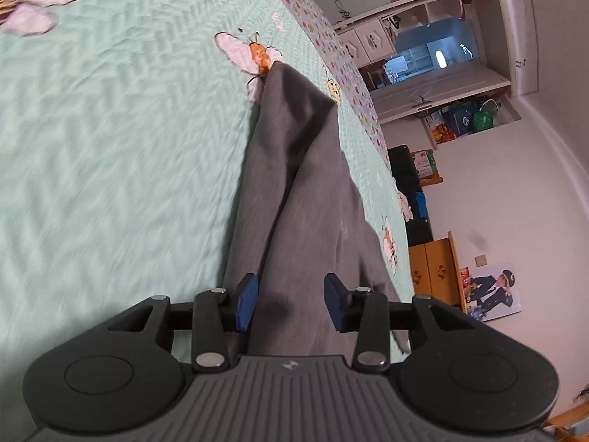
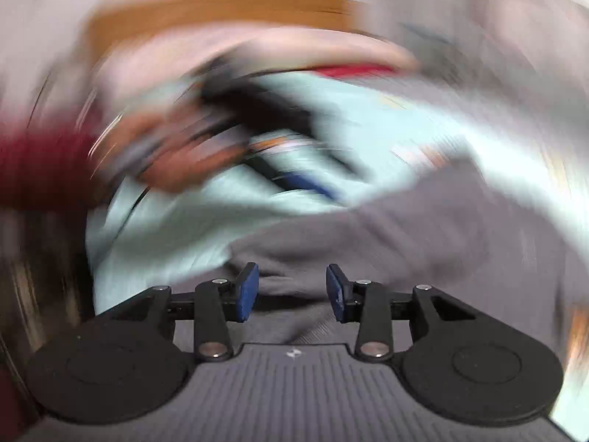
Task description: Fold clothes
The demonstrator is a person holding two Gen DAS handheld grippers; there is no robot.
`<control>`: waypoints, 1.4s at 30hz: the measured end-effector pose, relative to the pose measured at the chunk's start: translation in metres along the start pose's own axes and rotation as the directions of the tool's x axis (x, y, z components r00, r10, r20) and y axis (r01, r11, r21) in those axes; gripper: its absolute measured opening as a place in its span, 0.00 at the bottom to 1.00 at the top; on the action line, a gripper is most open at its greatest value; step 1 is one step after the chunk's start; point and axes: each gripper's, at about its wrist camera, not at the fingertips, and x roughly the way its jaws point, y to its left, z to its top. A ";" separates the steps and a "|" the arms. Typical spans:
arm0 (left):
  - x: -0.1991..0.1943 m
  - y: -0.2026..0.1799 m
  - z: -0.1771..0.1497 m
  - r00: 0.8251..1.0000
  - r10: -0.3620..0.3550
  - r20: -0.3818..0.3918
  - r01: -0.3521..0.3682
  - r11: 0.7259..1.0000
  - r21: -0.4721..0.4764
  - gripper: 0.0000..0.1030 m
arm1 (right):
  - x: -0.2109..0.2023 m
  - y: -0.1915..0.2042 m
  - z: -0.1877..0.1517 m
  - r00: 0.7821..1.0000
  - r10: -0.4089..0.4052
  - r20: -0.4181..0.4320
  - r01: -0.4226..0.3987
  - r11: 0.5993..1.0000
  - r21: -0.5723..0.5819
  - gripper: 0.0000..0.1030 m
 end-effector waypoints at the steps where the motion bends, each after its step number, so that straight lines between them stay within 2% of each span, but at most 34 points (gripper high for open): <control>1: -0.006 0.001 -0.007 1.000 0.010 0.013 -0.010 1.000 -0.002 0.42 | -0.004 -0.023 -0.006 0.999 0.030 0.015 -0.032 0.982 0.188 0.40; 2: -0.012 0.003 -0.013 1.000 0.015 0.025 -0.015 1.000 -0.002 0.42 | -0.009 -0.046 -0.011 0.998 0.059 0.036 -0.068 0.927 0.368 0.41; 3: -0.018 0.004 -0.019 0.999 0.019 0.034 -0.019 1.000 -0.004 0.42 | -0.008 -0.059 -0.020 0.993 0.097 0.072 -0.120 0.867 0.483 0.41; 5: -0.028 0.007 -0.030 0.999 0.025 0.039 -0.024 1.000 -0.019 0.45 | -0.006 -0.084 -0.039 0.974 0.160 0.160 -0.226 0.704 0.674 0.41; 6: -0.032 0.008 -0.035 0.999 0.028 0.041 -0.028 0.999 -0.022 0.45 | -0.001 -0.088 -0.044 0.967 0.177 0.185 -0.256 0.653 0.712 0.41; 7: -0.034 0.007 -0.039 0.999 0.034 0.038 -0.033 0.999 -0.014 0.45 | 0.006 -0.088 -0.047 0.961 0.191 0.202 -0.277 0.618 0.735 0.41; 10: -0.038 0.003 -0.046 0.999 0.038 0.037 -0.039 0.999 0.002 0.45 | 0.028 -0.080 -0.053 0.948 0.235 0.212 -0.310 0.556 0.771 0.40; 15: -0.039 -0.003 -0.051 0.999 0.024 0.045 -0.024 1.000 0.006 0.45 | 0.050 -0.060 -0.050 0.952 0.260 0.162 -0.282 0.535 0.797 0.39; 19: -0.036 -0.006 -0.053 0.999 0.021 0.040 -0.021 1.000 0.001 0.45 | 0.063 -0.055 -0.055 0.975 0.207 0.085 -0.184 0.522 0.833 0.39; 21: -0.035 -0.008 -0.055 0.999 0.014 0.041 -0.014 1.000 0.008 0.45 | 0.066 -0.055 -0.057 0.975 0.204 0.094 -0.184 0.490 0.852 0.39; 22: -0.035 -0.010 -0.055 0.999 0.014 0.041 -0.015 1.000 0.019 0.46 | 0.066 -0.054 -0.057 0.977 0.193 0.095 -0.180 0.493 0.851 0.37; 23: -0.035 -0.012 -0.056 0.999 0.014 0.042 -0.016 0.999 0.030 0.46 | 0.066 -0.053 -0.056 0.979 0.181 0.096 -0.176 0.497 0.850 0.30; 24: -0.035 -0.015 -0.056 0.999 0.015 0.043 -0.017 0.999 0.037 0.47 | 0.066 -0.052 -0.056 0.981 0.170 0.097 -0.171 0.501 0.848 0.04; 27: -0.038 -0.024 -0.054 0.999 -0.002 0.055 -0.001 0.999 0.053 0.47 | 0.051 -0.052 -0.052 0.982 0.145 0.119 -0.180 0.543 0.820 0.02; 31: -0.040 -0.039 -0.049 0.996 -0.012 0.083 0.004 0.995 0.101 0.51 | 0.009 -0.063 -0.043 0.980 0.101 0.172 -0.198 0.603 0.773 0.02; 33: -0.035 -0.044 -0.046 0.996 -0.014 0.086 0.004 0.993 0.118 0.51 | 0.003 -0.070 -0.040 0.979 0.124 0.163 -0.204 0.630 0.750 0.02; 34: -0.032 -0.047 -0.045 0.996 -0.014 0.084 0.003 0.993 0.122 0.51 | 0.006 -0.073 -0.042 0.979 0.136 0.149 -0.201 0.627 0.752 0.02; 37: -0.021 -0.056 -0.038 0.997 -0.015 0.081 0.003 0.990 0.138 0.51 | 0.027 -0.079 -0.061 0.982 0.175 0.071 -0.161 0.580 0.799 0.02; 40: -0.008 -0.069 -0.031 0.997 -0.019 0.075 0.005 0.984 0.176 0.51 | 0.040 -0.083 -0.083 0.977 0.201 0.067 -0.161 0.501 0.851 0.03; 42: 0.006 -0.078 -0.024 0.997 -0.023 0.069 0.008 0.980 0.200 0.51 | 0.041 -0.086 -0.087 0.978 0.197 0.074 -0.163 0.489 0.857 0.03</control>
